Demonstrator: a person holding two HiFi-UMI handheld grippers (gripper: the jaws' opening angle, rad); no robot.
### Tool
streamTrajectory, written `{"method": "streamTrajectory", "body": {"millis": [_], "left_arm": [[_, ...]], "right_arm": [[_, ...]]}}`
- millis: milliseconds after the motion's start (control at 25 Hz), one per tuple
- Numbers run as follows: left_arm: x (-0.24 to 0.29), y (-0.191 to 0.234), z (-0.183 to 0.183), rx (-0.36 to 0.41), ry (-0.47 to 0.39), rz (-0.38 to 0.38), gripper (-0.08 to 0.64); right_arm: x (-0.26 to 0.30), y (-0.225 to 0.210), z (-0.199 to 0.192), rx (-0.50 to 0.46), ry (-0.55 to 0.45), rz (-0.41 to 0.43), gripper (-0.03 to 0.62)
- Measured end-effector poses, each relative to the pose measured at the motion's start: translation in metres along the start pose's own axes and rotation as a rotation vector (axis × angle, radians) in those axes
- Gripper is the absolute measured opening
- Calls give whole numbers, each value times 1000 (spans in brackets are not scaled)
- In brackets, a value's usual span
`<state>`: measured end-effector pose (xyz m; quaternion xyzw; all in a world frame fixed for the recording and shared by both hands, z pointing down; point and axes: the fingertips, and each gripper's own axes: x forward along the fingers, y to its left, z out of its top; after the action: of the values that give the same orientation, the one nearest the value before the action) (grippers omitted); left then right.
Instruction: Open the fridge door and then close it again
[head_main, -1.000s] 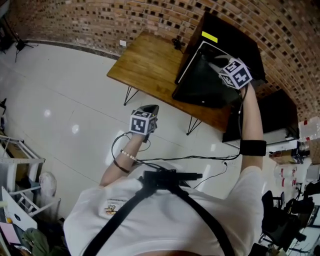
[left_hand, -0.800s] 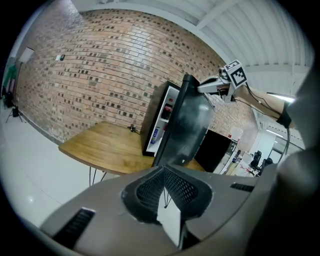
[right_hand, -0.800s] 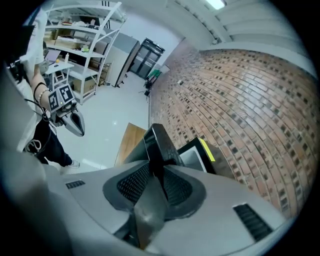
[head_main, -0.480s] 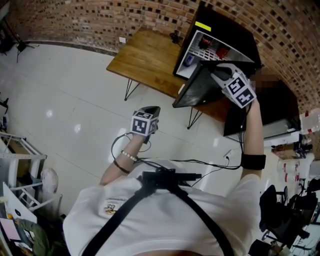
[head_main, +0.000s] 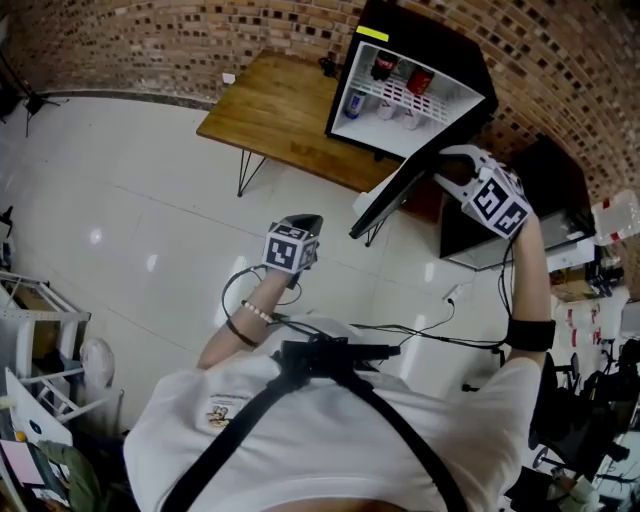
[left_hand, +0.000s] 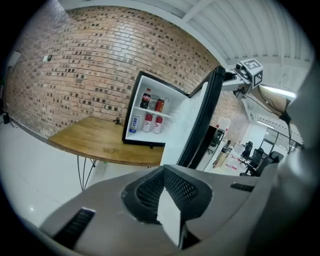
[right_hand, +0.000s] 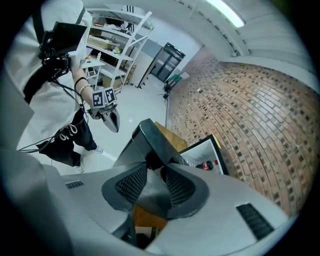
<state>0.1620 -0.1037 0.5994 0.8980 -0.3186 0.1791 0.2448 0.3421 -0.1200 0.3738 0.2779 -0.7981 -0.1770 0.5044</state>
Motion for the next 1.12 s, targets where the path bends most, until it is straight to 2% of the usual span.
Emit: {"method": "streamTrajectory", "body": {"millis": [320, 600, 840, 1120], "left_arm": [[20, -57, -21, 34, 26, -36, 2], [42, -103, -25, 62, 38, -72, 2], [55, -127, -20, 84, 51, -114, 2], [63, -141, -19, 131, 76, -175, 2]], "right_arm": [[-56, 32, -45, -72, 38, -2, 147], [-95, 46, -90, -49, 87, -25, 150], [-116, 49, -121, -23, 177, -46, 155], [-128, 60, -148, 34, 338, -102, 169]]}}
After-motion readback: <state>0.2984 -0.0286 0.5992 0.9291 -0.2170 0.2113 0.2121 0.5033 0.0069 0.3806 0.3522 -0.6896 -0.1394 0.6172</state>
